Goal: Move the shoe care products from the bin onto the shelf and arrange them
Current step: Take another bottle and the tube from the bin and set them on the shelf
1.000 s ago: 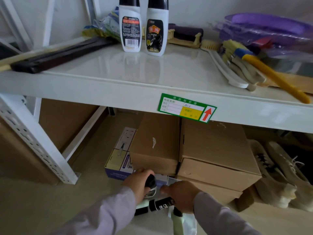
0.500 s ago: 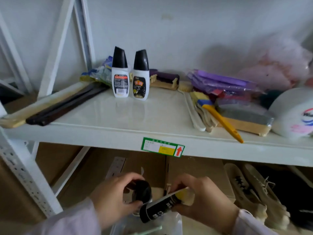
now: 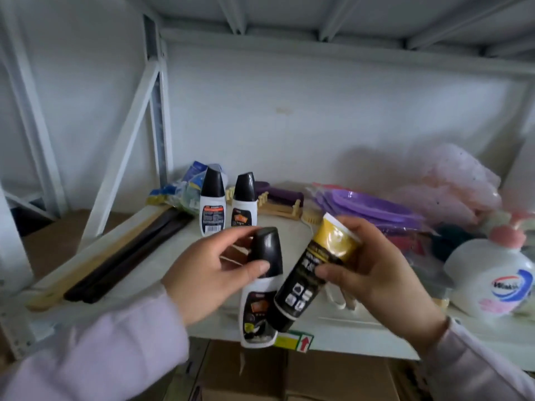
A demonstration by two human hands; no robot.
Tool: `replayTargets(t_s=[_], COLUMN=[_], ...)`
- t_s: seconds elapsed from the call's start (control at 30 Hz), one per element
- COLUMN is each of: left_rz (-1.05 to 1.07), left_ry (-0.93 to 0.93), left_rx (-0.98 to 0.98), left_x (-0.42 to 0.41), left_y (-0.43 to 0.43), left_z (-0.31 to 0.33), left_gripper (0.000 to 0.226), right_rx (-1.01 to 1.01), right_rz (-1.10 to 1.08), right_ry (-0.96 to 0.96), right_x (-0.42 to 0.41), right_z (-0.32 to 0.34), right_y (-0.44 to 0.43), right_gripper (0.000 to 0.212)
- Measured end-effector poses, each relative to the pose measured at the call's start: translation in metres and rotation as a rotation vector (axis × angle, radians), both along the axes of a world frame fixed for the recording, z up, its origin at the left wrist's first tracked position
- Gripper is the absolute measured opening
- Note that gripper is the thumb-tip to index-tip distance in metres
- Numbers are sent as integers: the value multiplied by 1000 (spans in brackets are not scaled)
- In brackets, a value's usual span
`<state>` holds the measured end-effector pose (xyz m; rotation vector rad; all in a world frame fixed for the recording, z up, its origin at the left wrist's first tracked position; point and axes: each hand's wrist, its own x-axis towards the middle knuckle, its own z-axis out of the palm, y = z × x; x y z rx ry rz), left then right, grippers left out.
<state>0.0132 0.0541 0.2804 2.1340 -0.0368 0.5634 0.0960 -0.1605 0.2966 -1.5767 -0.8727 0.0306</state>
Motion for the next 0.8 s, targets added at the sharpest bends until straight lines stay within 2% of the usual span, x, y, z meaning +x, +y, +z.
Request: replayTargets(t_s=[0.1,0.2,0.4,0.57,0.8], left_rz=[48,100,187,222,271], left_ry=[9,-37,-48,-19,24], left_rx=[2,-7,58,125,160], left_x=[29,55,100,119,127], left_y=[5,7,5,3,4], left_z=[12,24,27,23,22], left_gripper=[29,40,46,48,52], right_rx=[-7,-34,-278,-369,-439], right_rz=[-57,-134,-329,-374,-361], right_ry=[23,10,-169,-254,-234], right_x=[24,47,79,95,103], right_z=[18,26,27,19,8], right_y=[9,14,31,47,50], right_gripper=[54,53,50,51,52])
